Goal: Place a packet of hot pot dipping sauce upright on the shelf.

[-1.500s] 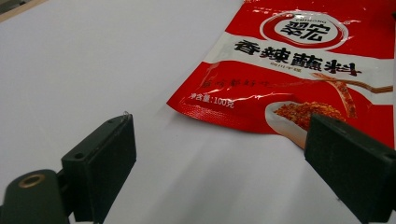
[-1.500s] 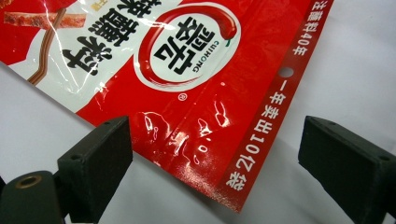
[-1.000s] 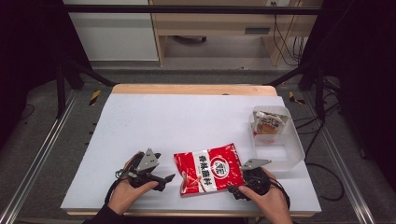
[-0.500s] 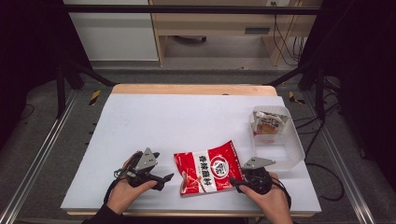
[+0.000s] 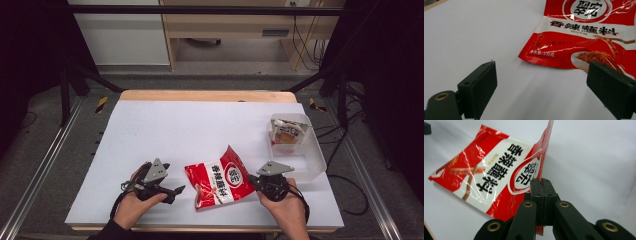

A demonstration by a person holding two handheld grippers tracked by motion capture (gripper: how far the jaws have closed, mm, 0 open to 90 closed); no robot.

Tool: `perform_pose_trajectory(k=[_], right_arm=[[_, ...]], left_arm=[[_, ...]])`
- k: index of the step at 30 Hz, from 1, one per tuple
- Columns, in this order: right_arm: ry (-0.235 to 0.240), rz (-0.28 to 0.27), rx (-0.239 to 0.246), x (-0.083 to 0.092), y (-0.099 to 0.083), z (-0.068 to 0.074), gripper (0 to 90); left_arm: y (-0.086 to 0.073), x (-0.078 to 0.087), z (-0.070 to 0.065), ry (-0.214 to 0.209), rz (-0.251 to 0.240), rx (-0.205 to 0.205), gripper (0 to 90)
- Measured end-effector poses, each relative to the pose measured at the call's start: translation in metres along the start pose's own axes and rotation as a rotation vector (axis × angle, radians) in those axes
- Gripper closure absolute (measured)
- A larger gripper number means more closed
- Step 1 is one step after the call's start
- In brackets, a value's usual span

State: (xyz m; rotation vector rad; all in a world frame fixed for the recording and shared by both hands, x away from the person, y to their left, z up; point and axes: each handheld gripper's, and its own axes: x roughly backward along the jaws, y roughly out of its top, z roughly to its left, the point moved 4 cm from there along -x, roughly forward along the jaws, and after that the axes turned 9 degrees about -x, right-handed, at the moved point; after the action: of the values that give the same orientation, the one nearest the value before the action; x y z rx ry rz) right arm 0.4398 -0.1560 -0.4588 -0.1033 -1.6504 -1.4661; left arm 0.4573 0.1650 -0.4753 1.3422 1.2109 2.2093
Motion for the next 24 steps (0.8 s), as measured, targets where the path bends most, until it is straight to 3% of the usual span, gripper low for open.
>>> perform_pose_trajectory(k=[3, 6, 11, 20, 24], right_arm=[[-0.002, 0.011, 0.056, -0.002, 0.015, 0.004, 90.0], [0.0, 0.013, 0.13, -0.005, 0.034, 0.011, 90.0], [0.02, -0.006, 0.21, -0.01, 0.071, 0.019, 90.0], [0.071, -0.019, 0.266, -0.019, 0.112, 0.024, 90.0], [0.102, -0.021, 0.302, -0.018, 0.126, 0.03, 90.0]], left_arm=[[0.0, 0.003, 0.003, -0.013, -0.018, 0.015, 9.7], [-0.001, 0.006, 0.007, -0.004, -0.026, 0.02, 9.7], [-0.001, 0.008, 0.015, 0.006, -0.034, 0.048, 9.3], [0.014, 0.019, 0.025, 0.012, -0.042, 0.02, 10.1], [0.026, 0.026, 0.032, -0.003, -0.012, -0.005, 13.3]])
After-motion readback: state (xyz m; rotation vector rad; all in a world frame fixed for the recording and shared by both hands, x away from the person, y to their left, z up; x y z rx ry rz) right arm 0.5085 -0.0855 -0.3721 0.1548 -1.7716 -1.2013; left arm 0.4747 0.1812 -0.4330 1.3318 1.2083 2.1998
